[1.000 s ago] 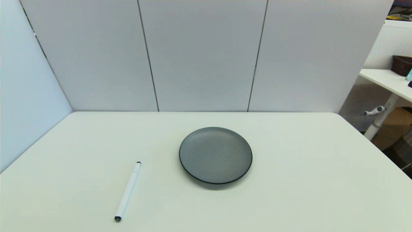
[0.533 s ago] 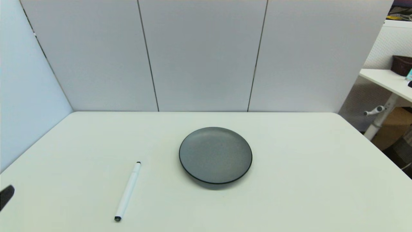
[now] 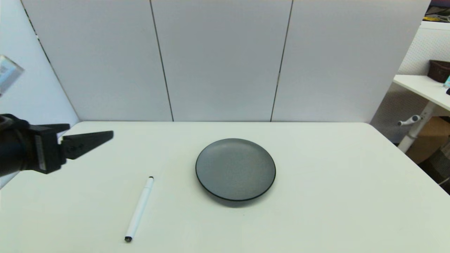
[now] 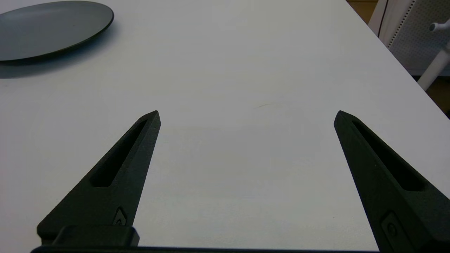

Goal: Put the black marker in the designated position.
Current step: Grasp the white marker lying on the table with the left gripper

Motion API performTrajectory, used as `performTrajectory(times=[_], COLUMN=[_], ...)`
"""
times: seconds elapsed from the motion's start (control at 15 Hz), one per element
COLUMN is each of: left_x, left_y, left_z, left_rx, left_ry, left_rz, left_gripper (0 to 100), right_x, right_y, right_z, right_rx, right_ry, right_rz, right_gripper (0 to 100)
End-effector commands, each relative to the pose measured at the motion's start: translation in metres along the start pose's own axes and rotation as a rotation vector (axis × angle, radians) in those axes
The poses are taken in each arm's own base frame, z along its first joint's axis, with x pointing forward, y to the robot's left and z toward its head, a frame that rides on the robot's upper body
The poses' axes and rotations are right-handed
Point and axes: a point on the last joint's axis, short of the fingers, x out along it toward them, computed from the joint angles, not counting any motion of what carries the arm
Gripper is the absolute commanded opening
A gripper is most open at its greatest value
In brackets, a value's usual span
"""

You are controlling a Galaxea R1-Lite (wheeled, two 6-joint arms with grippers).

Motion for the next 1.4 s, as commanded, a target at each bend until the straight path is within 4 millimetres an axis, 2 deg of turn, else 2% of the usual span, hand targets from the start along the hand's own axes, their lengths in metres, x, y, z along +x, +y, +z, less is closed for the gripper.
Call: performTrajectory(times=[0.07, 0.27, 0.47, 0.93, 1.4], left_x=[0.065, 0.078, 0.087, 0.098, 0.115], left_y=[-0.032, -0.037, -0.036, -0.038, -0.043], left_z=[-0.030, -0.043, -0.059, -0.089, -0.097], left_rx=[-0.130, -0.178, -0.147, -0.050, -0.059], left_ry=[0.350, 0.440, 0.506, 0.523, 0.520], left_rz=[0.064, 0.140, 0.224, 0.199, 0.193], left_gripper=[100, 100, 100, 100, 100], right_x=[0.000, 0.000, 0.000, 0.000, 0.000], right_y=[0.000, 0.000, 0.000, 0.000, 0.000], right_z=[0.000, 0.000, 0.000, 0.000, 0.000], right_rx=[0.000, 0.000, 0.000, 0.000, 0.000], right_ry=[0.003, 0.001, 0.003, 0.003, 0.003], right_rz=[0.000, 0.000, 0.000, 0.000, 0.000], right_gripper=[100, 100, 100, 100, 100])
